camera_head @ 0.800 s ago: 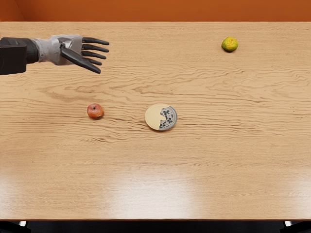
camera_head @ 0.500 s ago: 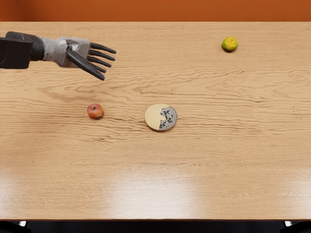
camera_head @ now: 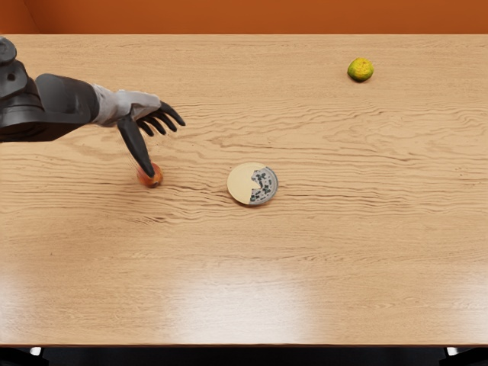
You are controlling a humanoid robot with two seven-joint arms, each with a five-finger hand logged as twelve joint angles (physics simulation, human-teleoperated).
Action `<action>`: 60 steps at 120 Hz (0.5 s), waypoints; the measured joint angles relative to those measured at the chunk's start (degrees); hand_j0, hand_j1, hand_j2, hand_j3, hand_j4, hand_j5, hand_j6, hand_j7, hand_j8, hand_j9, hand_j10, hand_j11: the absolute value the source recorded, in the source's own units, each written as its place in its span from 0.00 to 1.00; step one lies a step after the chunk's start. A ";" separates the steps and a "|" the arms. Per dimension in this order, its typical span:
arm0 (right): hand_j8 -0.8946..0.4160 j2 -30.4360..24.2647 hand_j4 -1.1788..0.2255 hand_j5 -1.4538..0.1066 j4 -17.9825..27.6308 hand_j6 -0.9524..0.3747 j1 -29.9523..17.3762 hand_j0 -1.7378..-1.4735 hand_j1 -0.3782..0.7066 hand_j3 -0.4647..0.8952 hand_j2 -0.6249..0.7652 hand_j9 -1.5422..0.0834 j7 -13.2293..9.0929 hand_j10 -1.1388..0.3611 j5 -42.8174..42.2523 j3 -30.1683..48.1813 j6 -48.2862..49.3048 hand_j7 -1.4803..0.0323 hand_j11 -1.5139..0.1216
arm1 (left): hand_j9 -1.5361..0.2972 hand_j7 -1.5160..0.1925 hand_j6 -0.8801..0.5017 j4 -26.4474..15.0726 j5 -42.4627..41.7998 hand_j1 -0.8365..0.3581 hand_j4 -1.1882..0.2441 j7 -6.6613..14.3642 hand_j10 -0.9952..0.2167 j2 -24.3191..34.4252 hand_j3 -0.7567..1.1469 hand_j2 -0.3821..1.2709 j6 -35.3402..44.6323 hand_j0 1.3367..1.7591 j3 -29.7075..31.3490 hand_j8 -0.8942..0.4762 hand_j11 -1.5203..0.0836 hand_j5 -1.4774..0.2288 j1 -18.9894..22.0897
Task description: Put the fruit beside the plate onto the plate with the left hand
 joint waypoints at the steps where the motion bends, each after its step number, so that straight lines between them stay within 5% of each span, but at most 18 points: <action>1: 0.66 0.00 0.81 0.90 0.00 0.69 0.00 0.30 0.07 0.34 0.44 0.92 0.00 0.74 -0.01 0.00 0.00 0.95 0.90 | 0.66 0.70 0.46 -0.37 0.43 0.75 0.66 0.00 0.62 -0.17 0.40 0.26 0.80 0.76 0.30 0.47 0.75 0.68 -0.26; 35: 0.66 0.00 0.81 0.90 0.00 0.69 0.00 0.30 0.07 0.34 0.44 0.92 0.00 0.74 0.01 0.00 0.01 0.95 0.90 | 0.66 0.70 0.46 -5.64 4.14 0.75 0.66 -1.12 0.62 -3.31 0.40 0.26 20.76 0.76 18.55 0.47 0.75 0.68 -10.43; 60: 0.66 0.00 0.81 0.90 -0.01 0.69 0.00 0.30 0.07 0.34 0.44 0.92 0.00 0.74 0.02 0.00 -0.01 0.95 0.90 | 0.66 0.70 0.46 -6.30 -2.15 0.75 0.66 -2.18 0.62 -6.68 0.40 0.26 24.69 0.76 30.15 0.47 0.75 0.68 -13.55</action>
